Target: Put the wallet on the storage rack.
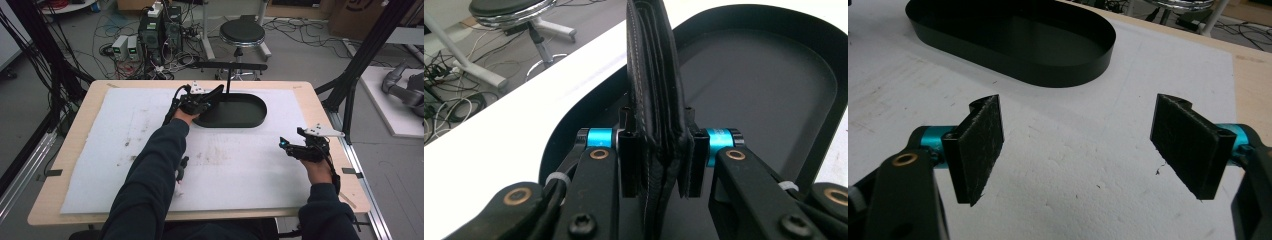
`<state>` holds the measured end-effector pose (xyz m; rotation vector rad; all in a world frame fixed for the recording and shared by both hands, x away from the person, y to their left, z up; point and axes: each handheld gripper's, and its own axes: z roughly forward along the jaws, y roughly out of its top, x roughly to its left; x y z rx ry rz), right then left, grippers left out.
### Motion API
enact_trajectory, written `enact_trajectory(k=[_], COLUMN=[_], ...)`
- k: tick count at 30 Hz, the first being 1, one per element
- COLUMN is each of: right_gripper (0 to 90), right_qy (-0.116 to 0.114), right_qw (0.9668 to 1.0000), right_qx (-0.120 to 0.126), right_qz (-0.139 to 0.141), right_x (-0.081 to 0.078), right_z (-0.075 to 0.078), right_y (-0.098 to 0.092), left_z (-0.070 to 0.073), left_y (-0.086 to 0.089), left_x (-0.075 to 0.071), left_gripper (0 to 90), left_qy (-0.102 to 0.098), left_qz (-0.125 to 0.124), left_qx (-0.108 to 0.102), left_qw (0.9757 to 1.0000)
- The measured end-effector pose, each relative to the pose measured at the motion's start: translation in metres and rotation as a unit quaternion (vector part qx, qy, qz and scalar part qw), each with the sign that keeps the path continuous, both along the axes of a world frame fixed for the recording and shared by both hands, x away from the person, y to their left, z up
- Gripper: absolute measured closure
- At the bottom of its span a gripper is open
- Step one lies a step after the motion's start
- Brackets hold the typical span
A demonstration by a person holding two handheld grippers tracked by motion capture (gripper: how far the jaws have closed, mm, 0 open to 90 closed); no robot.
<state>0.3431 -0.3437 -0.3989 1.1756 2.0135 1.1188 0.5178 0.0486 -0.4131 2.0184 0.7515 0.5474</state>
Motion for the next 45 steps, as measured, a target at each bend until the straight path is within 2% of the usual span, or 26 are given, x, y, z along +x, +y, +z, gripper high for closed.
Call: enact_trajectory(k=[3, 4, 5, 7, 14, 22, 26, 28, 32, 36, 41, 45], right_gripper=[21.8, 21.8, 21.8, 21.8, 21.8, 21.8, 21.8, 21.8, 21.8, 21.8, 21.8, 21.8], right_qy=[0.001, 0.001, 0.000, 0.001, -0.002, -0.001, -0.001, -0.002, -0.001, 0.000, -0.001, 0.001], right_qw=[1.0000, 1.0000, 1.0000, 1.0000, 1.0000, 1.0000, 1.0000, 1.0000, 1.0000, 1.0000, 0.9999, 0.9999], right_qx=[0.000, -0.001, -0.001, -0.002, -0.004, -0.003, -0.005, -0.006, -0.006, -0.007, -0.009, -0.009], right_qz=[-0.001, -0.001, 0.000, -0.001, 0.001, 0.001, 0.002, 0.003, 0.004, 0.004, 0.006, 0.005], right_x=[0.000, 0.000, 0.000, -0.001, -0.002, -0.002, -0.002, -0.002, -0.002, -0.001, 0.000, 0.000], right_z=[0.000, 0.000, 0.000, 0.000, 0.000, 0.001, 0.001, 0.001, 0.001, 0.000, 0.000, 0.000], right_y=[0.000, 0.000, 0.000, 0.001, 0.002, 0.002, 0.003, 0.003, 0.004, 0.004, 0.005, 0.006], left_z=[-0.002, -0.002, -0.001, 0.002, 0.011, 0.023, 0.028, 0.030, 0.036, 0.042, 0.044, 0.045], left_y=[-0.003, -0.003, -0.003, -0.002, 0.003, 0.011, 0.018, 0.024, 0.036, 0.050, 0.070, 0.085], left_x=[0.001, 0.000, 0.000, -0.002, -0.007, -0.020, -0.026, -0.029, -0.034, -0.045, -0.065, -0.077], left_gripper=[54.0, 49.9, 49.2, 46.4, 42.1, 37.0, 33.9, 32.9, 31.2, 31.0, 26.2, 26.2], left_qy=[0.023, 0.025, 0.025, 0.025, 0.029, 0.031, 0.028, 0.028, 0.027, 0.015, 0.002, -0.008], left_qz=[0.016, 0.016, 0.014, 0.016, 0.011, -0.002, 0.006, 0.009, 0.016, 0.028, 0.037, 0.047], left_qx=[-0.015, -0.015, -0.011, -0.017, -0.035, -0.056, -0.066, -0.078, -0.085, -0.098, -0.095, -0.095], left_qw=[0.9995, 0.9994, 0.9995, 0.9994, 0.9989, 0.9979, 0.9974, 0.9965, 0.9959, 0.9946, 0.9948, 0.9943])
